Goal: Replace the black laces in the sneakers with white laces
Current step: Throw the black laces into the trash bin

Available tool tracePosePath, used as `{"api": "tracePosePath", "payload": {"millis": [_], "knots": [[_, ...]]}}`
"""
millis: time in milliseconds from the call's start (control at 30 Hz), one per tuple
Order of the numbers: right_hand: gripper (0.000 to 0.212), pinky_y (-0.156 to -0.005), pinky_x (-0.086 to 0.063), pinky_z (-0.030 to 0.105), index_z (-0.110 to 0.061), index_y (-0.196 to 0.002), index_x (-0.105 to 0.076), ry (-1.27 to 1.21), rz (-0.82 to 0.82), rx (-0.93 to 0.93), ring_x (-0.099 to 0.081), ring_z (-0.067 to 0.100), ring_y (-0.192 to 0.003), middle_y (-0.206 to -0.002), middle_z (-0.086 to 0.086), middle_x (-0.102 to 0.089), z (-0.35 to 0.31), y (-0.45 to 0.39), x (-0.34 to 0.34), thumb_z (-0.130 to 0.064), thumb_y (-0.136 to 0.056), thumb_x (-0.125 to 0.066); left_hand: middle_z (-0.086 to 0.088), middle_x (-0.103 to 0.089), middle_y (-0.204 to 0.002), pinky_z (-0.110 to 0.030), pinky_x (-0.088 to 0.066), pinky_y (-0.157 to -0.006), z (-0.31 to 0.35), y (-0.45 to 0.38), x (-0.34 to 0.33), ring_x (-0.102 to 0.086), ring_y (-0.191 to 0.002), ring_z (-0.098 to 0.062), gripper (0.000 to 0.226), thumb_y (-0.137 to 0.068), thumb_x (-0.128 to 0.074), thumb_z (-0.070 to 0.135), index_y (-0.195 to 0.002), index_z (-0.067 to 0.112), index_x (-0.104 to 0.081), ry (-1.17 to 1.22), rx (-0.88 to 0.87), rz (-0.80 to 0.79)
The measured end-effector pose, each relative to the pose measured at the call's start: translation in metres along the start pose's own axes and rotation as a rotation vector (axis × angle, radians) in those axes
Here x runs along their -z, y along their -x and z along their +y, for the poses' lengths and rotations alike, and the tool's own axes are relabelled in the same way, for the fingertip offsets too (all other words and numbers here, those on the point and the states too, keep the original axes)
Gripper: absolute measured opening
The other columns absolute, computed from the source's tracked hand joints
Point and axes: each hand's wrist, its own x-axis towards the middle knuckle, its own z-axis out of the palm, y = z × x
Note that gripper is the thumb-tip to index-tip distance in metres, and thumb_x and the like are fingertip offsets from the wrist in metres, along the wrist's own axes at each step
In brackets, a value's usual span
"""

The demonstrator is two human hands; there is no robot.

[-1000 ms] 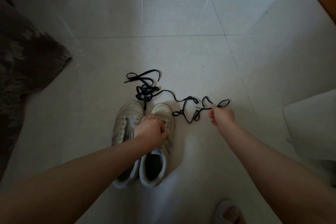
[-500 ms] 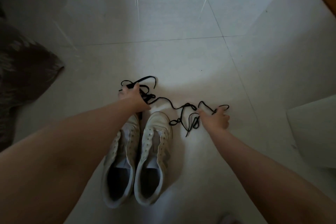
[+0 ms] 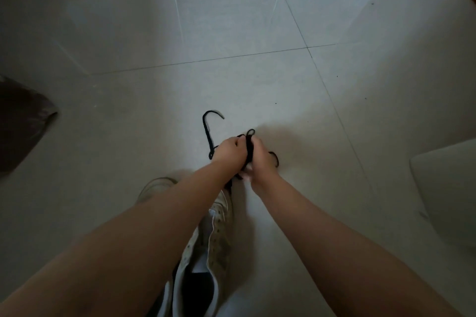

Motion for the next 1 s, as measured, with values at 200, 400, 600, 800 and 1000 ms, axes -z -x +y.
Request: {"api": "tracePosePath", "payload": {"millis": [200, 400, 600, 800, 1000], "knots": [[0.027, -0.072, -0.055, 0.036, -0.008, -0.122, -0.059, -0.267, -0.002, -0.031, -0.064, 0.025, -0.102, -0.117, 0.013, -0.065, 0.002, 0.011, 0.033, -0.018, -0.097, -0.052, -0.005, -0.069, -0.093, -0.030, -0.051, -0.080, 0.015, 0.037, -0.008, -0.063, -0.087, -0.018, 0.042, -0.101, -0.035, 0.034, -0.099, 0.010, -0.069, 0.098, -0.087, 0.042], [0.023, -0.054, -0.041, 0.022, -0.010, -0.087, -0.062, -0.338, 0.089, 0.069, -0.054, 0.011, -0.061, -0.076, 0.003, -0.063, -0.011, 0.080, 0.047, 0.002, -0.093, -0.043, 0.002, -0.064, -0.094, -0.034, -0.051, -0.077, 0.000, 0.093, -0.009, -0.064, -0.084, -0.016, 0.049, -0.078, -0.052, 0.062, -0.104, 0.022, -0.060, 0.489, 0.483, 0.099], [0.030, -0.046, -0.016, 0.027, -0.012, -0.060, -0.051, -0.249, 0.043, 0.028, -0.030, 0.015, -0.041, -0.052, 0.007, -0.044, -0.051, 0.203, 0.052, 0.005, -0.081, -0.037, -0.003, -0.042, -0.045, -0.021, -0.037, -0.052, 0.074, 0.171, 0.018, -0.046, -0.039, -0.017, 0.063, -0.091, -0.033, 0.065, -0.063, 0.012, -0.053, 1.207, 0.913, -0.346], [0.021, -0.041, -0.014, 0.023, -0.006, -0.063, -0.045, -0.238, 0.063, -0.057, -0.024, 0.013, -0.034, -0.042, 0.004, -0.036, -0.117, 0.304, 0.090, 0.000, -0.082, -0.041, -0.006, -0.065, -0.079, -0.028, -0.051, -0.055, 0.178, 0.236, 0.034, -0.060, -0.065, -0.022, 0.031, -0.099, -0.041, 0.034, -0.106, 0.009, -0.060, 0.885, 0.582, -0.195], [0.069, -0.071, -0.046, 0.033, -0.005, -0.079, -0.072, -0.704, -0.023, -0.162, -0.064, 0.029, -0.071, -0.083, 0.020, -0.066, -0.184, 0.384, 0.149, -0.067, -0.082, -0.042, -0.002, -0.057, -0.075, -0.035, -0.047, -0.070, 0.278, 0.331, 0.040, -0.056, -0.076, -0.023, 0.023, -0.090, -0.031, 0.023, -0.075, 0.024, -0.049, -0.134, -0.352, -0.202]]}}
